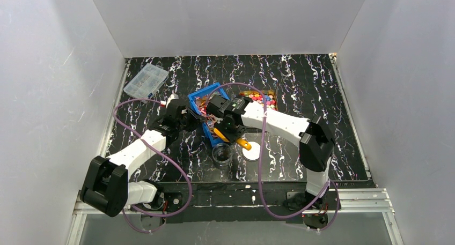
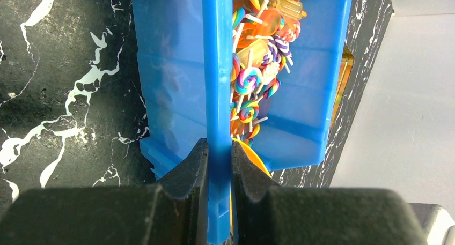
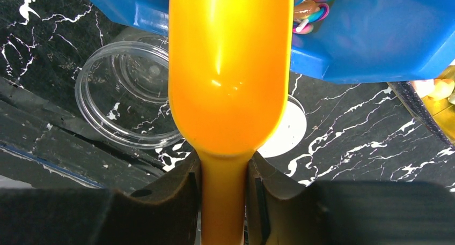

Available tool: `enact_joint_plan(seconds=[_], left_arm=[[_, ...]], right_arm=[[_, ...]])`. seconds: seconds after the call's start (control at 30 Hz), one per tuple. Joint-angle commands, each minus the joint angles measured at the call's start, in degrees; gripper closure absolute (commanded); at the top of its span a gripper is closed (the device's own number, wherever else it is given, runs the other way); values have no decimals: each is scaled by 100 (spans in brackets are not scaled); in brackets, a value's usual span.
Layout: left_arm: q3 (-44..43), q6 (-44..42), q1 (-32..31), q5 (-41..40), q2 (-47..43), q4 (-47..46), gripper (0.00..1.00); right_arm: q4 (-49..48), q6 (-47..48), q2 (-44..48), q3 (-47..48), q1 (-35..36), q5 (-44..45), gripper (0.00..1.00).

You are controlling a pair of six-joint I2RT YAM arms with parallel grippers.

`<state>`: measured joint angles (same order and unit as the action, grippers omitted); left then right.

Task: Pack the candies
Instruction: Scoop the fake candies from the storage box.

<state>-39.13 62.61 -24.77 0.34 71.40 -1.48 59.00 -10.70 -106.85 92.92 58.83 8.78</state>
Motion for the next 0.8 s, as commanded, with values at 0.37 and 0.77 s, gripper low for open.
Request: enact_joint_plan(seconds=[0.37,0.77], left_arm=[[249,-461,-205,236,-273,205,100],[319,-794,-286,435,-389,235,100]], right_arm=[[415,-23,-996,1331,-135,-223,99],[-16,-230,-1677,2102,-410,-377,99]])
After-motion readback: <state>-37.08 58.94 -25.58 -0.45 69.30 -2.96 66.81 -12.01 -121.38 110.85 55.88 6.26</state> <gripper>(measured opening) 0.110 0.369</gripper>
